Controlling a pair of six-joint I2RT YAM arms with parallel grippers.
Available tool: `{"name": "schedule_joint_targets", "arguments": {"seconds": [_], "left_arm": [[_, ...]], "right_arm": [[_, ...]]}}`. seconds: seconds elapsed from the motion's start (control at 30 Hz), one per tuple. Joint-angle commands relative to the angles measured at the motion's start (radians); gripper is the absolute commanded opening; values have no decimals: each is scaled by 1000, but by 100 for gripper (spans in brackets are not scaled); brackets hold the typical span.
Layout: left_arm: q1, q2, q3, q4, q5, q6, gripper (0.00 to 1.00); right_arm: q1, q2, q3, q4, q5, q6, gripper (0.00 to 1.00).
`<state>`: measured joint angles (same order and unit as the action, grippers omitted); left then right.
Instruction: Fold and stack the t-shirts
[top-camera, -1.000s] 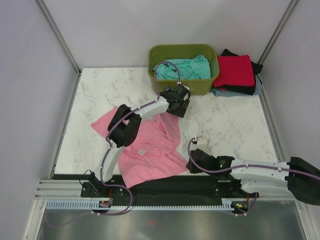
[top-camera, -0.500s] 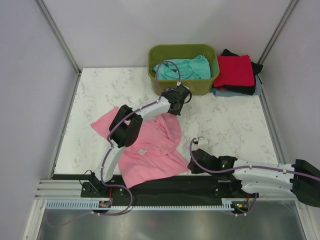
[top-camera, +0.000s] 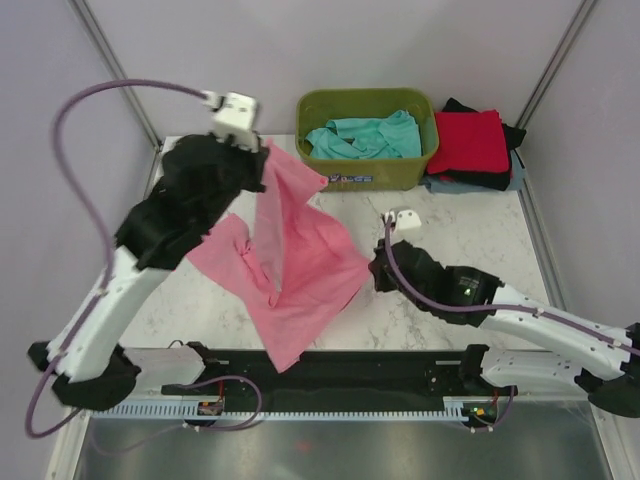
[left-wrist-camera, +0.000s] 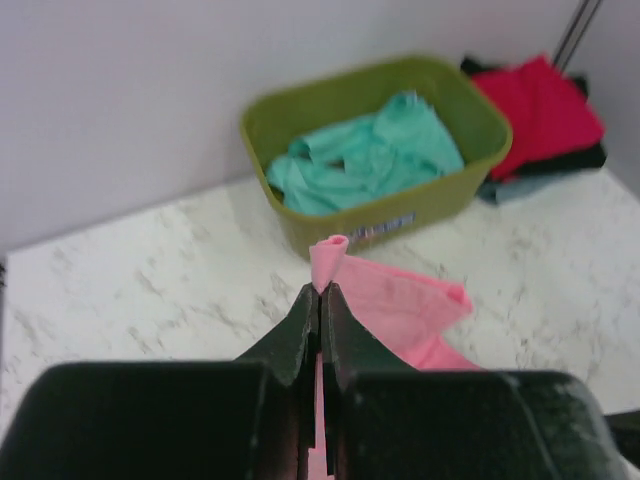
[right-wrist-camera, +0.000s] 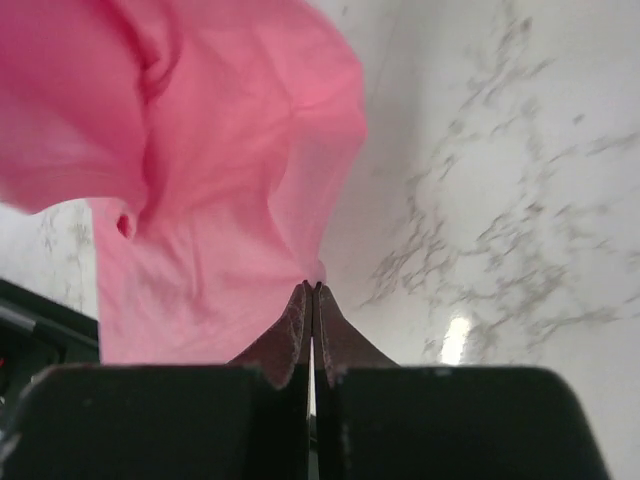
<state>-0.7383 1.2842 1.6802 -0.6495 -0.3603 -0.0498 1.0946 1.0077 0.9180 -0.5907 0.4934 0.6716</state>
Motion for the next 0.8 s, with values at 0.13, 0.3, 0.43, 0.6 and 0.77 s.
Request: {"name": "schedule_joint_targets", "arguments": {"seconds": [0.13,0.3,0.43,0.6,0.77], "left_arm": [[10,-311,55,-52,-3,275,2],[10,-474,111,-53,27,343,2],[10,-574,171,-52,187,393,2],[10,-635,223,-70,296,424,2],[11,-559,329,-107,255,484,2]], "right_arm": [[-42,-37,453,-170,218,-280,0],[-44,-119,651,-173,220,-432,0],[-44,-214,690,-133,64,-515,0],[-44,-351,657,-43,-33,-541,0],[-61,-342,722,-32,22,-618,0]]}}
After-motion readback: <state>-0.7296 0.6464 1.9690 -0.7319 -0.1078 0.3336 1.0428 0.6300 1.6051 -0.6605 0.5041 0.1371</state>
